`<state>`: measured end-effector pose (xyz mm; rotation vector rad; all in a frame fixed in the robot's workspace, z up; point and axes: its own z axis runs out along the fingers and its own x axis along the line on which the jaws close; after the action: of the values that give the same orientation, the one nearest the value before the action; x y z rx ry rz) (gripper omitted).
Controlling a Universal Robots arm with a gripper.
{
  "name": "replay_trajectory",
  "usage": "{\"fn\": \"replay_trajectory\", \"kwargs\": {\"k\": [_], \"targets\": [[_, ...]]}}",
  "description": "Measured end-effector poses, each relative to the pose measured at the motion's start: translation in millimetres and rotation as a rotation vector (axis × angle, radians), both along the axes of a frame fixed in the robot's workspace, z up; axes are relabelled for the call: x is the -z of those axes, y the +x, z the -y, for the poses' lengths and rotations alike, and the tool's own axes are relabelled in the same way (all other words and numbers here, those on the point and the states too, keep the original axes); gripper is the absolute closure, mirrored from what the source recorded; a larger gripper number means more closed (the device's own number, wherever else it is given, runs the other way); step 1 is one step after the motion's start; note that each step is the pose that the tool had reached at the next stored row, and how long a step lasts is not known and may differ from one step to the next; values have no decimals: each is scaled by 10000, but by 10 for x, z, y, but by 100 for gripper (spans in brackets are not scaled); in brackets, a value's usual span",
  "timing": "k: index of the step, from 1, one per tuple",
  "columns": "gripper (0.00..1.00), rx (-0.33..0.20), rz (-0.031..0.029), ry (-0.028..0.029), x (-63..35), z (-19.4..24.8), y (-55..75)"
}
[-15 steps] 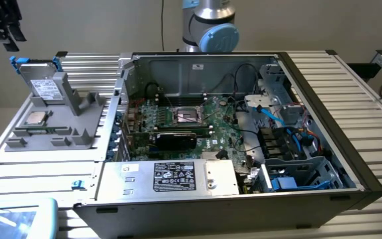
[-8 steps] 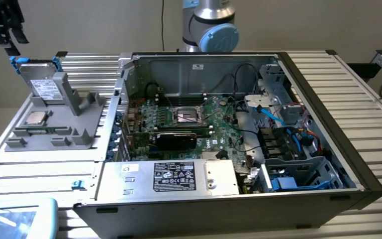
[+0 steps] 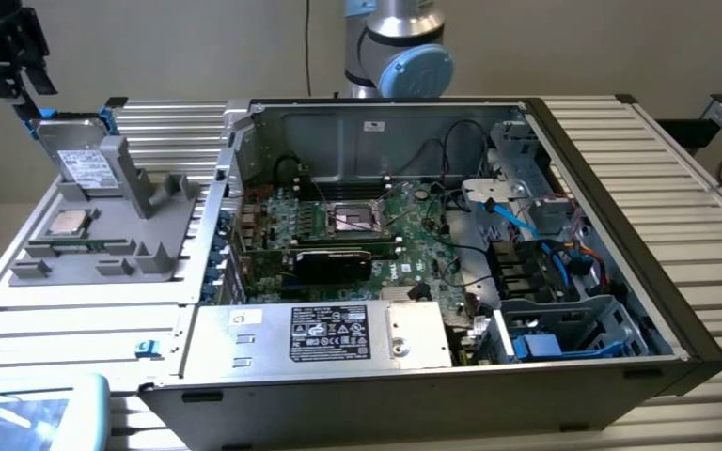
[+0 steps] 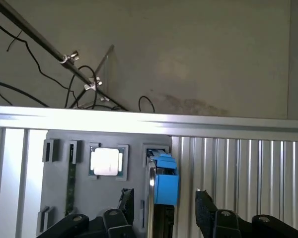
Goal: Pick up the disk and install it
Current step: 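Pick up the disk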
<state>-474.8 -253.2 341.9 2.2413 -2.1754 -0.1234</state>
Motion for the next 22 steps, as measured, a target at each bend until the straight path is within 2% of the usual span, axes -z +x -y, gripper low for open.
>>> {"fn": "replay_trajectory", "kwargs": {"k": [16,20,22], "targets": [[39,0,-6,0,291,4,2],[39,0,-13,0,364,-7,1],[39,1,-14,-21,395,-26,-2]]}}
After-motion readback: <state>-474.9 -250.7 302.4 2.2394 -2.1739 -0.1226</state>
